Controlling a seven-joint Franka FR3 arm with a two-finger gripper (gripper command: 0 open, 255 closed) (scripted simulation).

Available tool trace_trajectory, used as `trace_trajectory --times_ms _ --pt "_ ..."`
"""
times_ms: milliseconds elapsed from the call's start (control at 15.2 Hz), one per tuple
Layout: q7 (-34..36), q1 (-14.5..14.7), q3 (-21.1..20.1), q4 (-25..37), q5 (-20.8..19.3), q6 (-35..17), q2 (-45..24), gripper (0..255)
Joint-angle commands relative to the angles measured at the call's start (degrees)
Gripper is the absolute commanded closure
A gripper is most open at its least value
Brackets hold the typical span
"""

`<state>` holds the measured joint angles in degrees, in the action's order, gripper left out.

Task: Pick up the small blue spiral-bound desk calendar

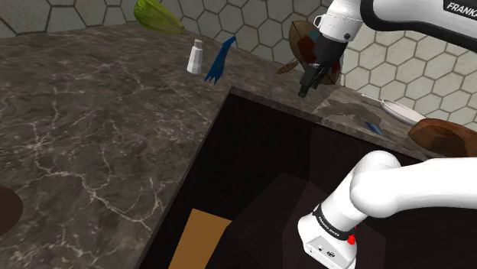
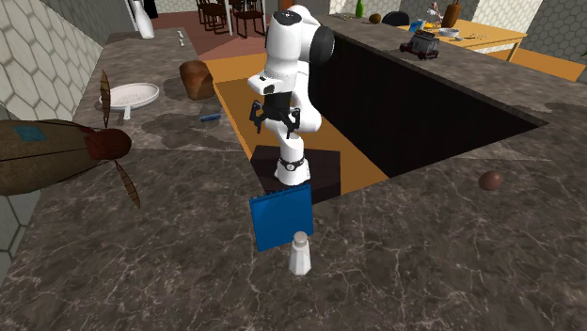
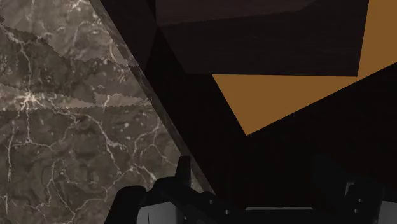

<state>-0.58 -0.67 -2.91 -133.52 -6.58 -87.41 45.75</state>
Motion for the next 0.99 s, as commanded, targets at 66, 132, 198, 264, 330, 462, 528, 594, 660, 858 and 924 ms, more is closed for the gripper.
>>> trace_trajectory --times_ms 66,132,198,264,330,462,528,594,660,858,924 --pt "2.9 -0.5 -1.0 1.4 1.3 -0.4 -1.8 0" --pt "5.7 -1.0 -1.9 2.8 2.5 -0.8 -3.7 0" --pt "8.5 -1.5 -2.8 4.3 3.6 -1.2 -5.6 0" --pt "11.3 -2.0 -3.7 5.9 4.6 -1.6 -7.6 0" --pt "14.0 -2.6 -4.5 7.6 5.6 -2.0 -9.5 0" --pt "19.4 -3.6 -6.0 11.1 7.3 -2.6 -13.5 0" --pt "22.1 -4.2 -6.7 13.0 8.0 -3.0 -15.5 0" --pt "24.8 -4.7 -7.3 15.0 8.6 -3.2 -17.5 0" --pt "27.4 -5.3 -7.9 17.0 9.2 -3.5 -19.5 0" --pt "35.2 -6.7 -9.5 23.3 10.4 -4.1 -25.7 0" --pt "37.8 -7.2 -9.9 25.6 10.7 -4.2 -27.7 0"
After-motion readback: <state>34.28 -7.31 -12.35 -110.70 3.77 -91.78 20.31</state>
